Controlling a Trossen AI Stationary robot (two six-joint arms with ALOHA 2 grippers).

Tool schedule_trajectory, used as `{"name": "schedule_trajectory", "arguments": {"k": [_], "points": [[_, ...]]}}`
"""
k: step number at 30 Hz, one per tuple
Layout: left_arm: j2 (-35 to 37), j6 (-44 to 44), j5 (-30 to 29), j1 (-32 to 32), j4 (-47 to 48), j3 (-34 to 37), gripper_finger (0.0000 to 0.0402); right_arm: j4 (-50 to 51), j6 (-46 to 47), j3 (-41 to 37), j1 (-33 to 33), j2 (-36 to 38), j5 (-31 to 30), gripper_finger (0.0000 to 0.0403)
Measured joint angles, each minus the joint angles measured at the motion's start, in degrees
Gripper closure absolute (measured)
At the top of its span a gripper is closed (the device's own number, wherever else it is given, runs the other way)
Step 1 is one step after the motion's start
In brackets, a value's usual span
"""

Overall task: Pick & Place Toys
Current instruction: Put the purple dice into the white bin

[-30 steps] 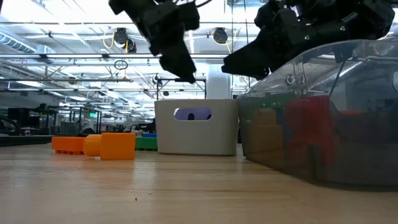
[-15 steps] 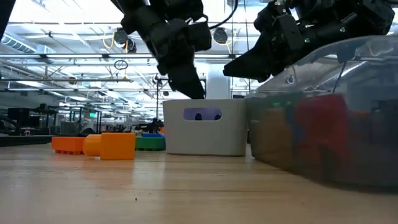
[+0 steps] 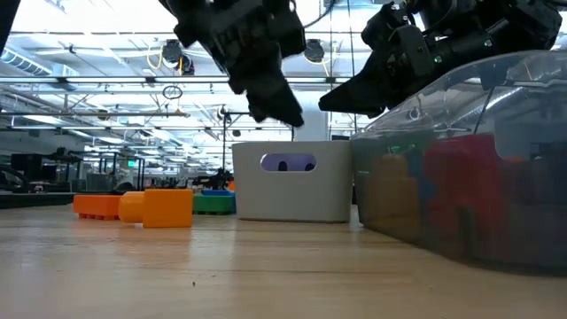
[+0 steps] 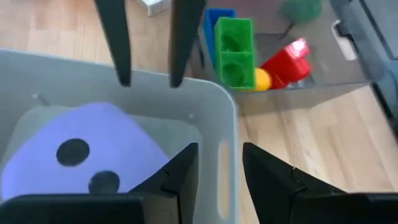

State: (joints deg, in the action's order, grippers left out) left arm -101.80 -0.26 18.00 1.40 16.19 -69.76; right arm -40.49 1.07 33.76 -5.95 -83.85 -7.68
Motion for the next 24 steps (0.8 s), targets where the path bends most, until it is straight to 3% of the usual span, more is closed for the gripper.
{"name": "schedule_trajectory", "arguments": {"k": [24], "points": [[-4.09, 0.07, -1.87, 2.7, 2.09, 0.02, 0.027, 0.02, 0.14, 0.0, 0.01, -0.01, 0.0, 0.0324]]}}
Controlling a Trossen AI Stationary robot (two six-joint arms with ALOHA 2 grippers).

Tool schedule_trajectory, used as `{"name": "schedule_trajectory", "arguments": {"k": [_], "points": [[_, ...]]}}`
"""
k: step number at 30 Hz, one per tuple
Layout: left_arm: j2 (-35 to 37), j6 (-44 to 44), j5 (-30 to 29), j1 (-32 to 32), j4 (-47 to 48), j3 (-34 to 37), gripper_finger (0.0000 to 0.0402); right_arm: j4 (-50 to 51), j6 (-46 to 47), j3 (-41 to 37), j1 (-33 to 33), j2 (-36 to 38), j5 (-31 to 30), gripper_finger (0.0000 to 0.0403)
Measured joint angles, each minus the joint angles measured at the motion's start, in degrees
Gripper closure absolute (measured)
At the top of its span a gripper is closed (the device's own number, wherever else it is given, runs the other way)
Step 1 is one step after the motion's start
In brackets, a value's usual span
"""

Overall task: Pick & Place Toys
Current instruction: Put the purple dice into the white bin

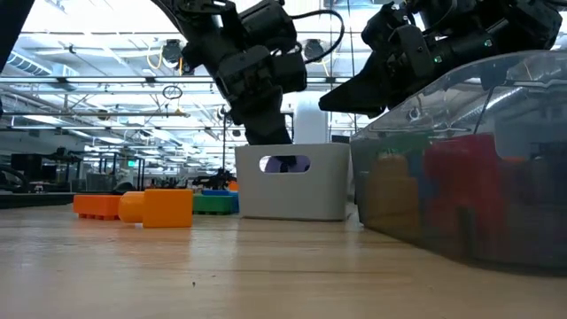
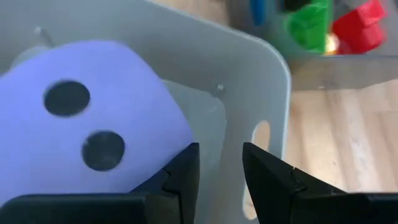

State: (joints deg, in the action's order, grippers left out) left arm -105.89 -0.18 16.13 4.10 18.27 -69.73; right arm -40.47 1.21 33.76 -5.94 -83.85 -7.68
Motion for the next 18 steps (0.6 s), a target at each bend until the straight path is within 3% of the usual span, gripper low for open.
{"name": "schedule_trajectory", "arguments": {"k": [12, 18], "points": [[-0.01, 0.02, -8.45, 0.08, 0.05, 0.02, 0.0268, 0.24, -0.13, 0.0, 0.01, 0.0, 0.0, 0.0328], [-0.01, -1.01, -8.91, 0.15, -0.07, 0.02, 0.0226, 0.48, -0.13, 0.0, -0.01, 0.0, 0.02, 0.0328]]}}
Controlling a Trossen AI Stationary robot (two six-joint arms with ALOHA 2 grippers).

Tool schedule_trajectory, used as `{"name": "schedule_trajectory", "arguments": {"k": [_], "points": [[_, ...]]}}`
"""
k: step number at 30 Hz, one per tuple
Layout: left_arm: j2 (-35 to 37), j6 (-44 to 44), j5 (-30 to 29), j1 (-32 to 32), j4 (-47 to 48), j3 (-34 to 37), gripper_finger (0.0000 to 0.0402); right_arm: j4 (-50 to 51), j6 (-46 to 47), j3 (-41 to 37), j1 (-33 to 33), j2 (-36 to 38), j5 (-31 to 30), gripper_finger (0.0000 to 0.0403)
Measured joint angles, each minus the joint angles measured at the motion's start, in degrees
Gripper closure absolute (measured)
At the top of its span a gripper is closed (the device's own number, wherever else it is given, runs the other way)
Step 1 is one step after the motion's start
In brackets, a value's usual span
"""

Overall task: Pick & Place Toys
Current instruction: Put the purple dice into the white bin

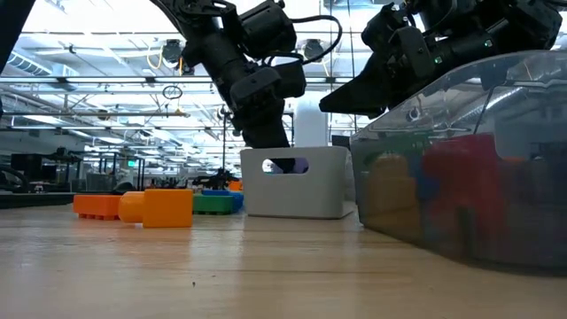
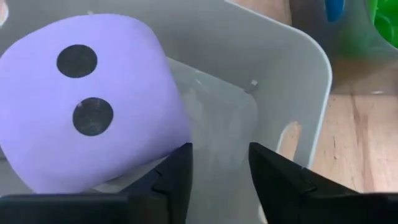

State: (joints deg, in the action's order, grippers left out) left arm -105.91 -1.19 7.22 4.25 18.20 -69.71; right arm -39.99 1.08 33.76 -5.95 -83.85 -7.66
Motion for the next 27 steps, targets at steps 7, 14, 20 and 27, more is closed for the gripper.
{"name": "schedule_trajectory", "arguments": {"k": [7, 14, 20, 27], "points": [[0.0, -0.88, -1.43, 0.02, -0.44, 0.0, 0.0153, -0.03, 0.0, 0.0, -0.01, 0.0, 0.0, 0.0328], [0.0, -2.02, -2.96, 0.0, -2.26, 0.0, 0.0104, -0.02, 0.0, 0.0, 0.01, 0.0, 0.0, 0.0328], [0.0, -2.59, -5.87, 0.02, -2.04, 0.0, 0.0079, -0.04, 0.0, 0.0, 0.0, 0.0, 0.02, 0.0328], [0.0, -1.25, -3.97, -0.49, -3.03, 0.0, 0.0076, -0.02, 0.0, 0.0, 0.0, 0.0, 0.02, 0.0328]]}}
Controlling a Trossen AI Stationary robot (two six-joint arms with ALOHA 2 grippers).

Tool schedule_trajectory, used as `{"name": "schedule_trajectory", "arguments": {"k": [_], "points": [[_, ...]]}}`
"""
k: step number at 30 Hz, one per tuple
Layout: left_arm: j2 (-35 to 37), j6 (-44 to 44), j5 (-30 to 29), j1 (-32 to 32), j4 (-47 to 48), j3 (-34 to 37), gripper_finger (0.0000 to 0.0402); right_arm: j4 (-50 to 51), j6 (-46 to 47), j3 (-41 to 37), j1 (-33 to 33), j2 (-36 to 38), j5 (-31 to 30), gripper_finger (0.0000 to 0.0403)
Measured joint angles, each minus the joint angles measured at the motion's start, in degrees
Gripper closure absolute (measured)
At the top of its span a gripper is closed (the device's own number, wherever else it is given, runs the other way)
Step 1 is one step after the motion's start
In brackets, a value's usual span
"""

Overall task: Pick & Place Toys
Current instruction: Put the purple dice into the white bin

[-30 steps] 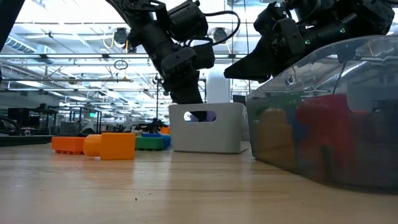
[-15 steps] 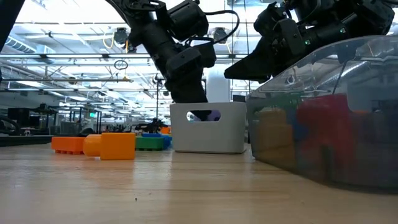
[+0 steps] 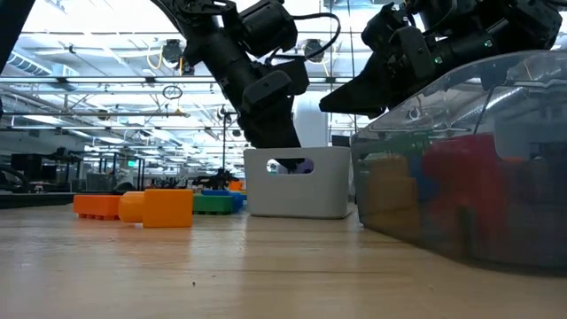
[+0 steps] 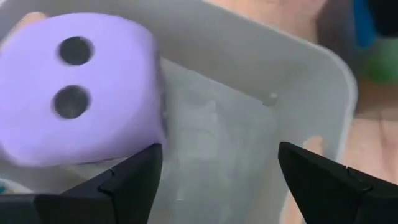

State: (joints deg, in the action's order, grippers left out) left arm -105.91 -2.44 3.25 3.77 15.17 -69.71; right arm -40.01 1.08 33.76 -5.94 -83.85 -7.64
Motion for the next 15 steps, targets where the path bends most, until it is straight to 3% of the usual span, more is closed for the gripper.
{"name": "schedule_trajectory", "arguments": {"k": [3, 15], "points": [[0.0, 2.22, 3.43, -0.39, -0.74, 0.0, 0.0084, -0.02, 0.0, 0.0, -0.01, 0.0, 0.0, 0.0328], [0.0, 4.09, 3.78, 1.04, -3.46, 0.0, 0.0134, -0.02, 0.0, 0.0, 0.01, 0.0, 0.0, 0.0328]]}}
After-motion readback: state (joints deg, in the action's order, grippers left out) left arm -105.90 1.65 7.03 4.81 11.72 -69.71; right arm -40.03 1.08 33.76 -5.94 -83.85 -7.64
